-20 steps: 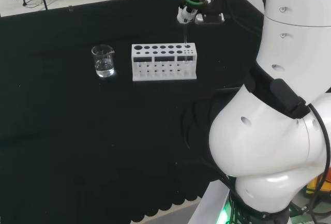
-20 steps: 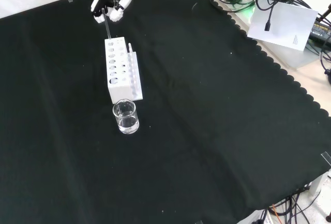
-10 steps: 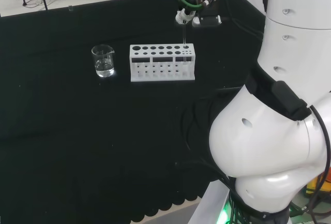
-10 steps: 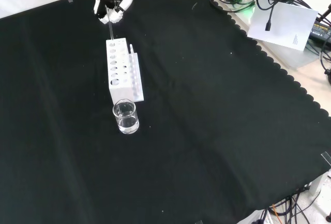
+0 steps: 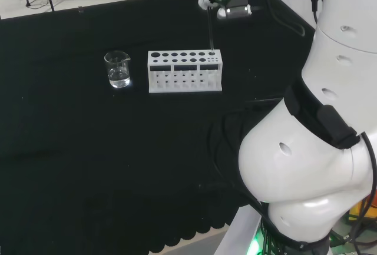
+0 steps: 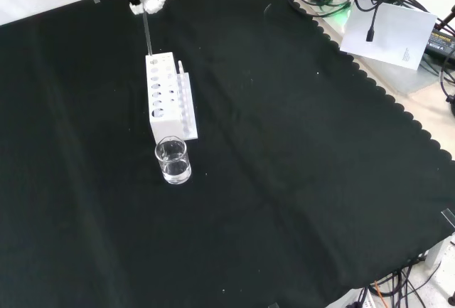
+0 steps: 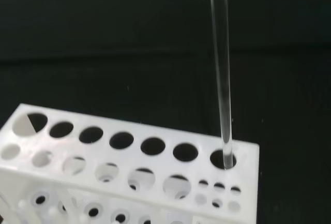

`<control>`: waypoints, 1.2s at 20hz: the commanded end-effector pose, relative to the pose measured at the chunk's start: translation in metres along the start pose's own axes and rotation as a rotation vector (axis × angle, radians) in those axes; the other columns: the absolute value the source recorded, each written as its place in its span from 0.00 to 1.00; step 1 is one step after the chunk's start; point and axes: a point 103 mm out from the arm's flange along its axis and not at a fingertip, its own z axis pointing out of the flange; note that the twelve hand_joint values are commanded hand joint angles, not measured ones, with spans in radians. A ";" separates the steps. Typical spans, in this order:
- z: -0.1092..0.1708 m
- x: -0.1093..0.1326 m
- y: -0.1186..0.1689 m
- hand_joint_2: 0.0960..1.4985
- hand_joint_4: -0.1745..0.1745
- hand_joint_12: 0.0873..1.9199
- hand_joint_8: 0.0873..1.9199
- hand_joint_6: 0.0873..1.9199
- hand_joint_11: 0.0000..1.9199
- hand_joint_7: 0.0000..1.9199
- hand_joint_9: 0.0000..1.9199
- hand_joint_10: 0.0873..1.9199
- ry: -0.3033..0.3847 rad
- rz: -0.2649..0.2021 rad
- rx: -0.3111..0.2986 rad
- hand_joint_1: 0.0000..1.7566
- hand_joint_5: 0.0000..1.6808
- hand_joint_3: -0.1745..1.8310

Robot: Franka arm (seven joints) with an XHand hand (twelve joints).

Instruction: Take the glass rod from the white test tube rack.

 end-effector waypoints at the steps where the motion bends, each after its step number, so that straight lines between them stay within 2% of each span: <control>1: -0.037 -0.002 -0.014 0.71 0.00 0.50 0.68 0.28 0.53 0.51 0.77 0.55 0.017 0.005 -0.022 0.84 0.62 0.07; 7: -0.079 0.007 -0.025 0.71 0.00 0.51 0.67 0.29 0.52 0.52 0.77 0.55 0.031 -0.011 -0.074 0.84 0.62 0.07; 12: -0.101 0.019 -0.029 0.70 0.00 0.51 0.67 0.29 0.52 0.52 0.77 0.55 0.034 -0.031 -0.104 0.84 0.62 0.07; 17: -0.110 0.031 -0.029 0.70 0.00 0.51 0.67 0.29 0.52 0.52 0.77 0.54 0.045 -0.057 -0.122 0.84 0.62 0.07; 24: -0.108 0.047 -0.026 0.70 0.00 0.52 0.68 0.28 0.52 0.51 0.78 0.54 0.037 -0.083 -0.117 0.84 0.62 0.08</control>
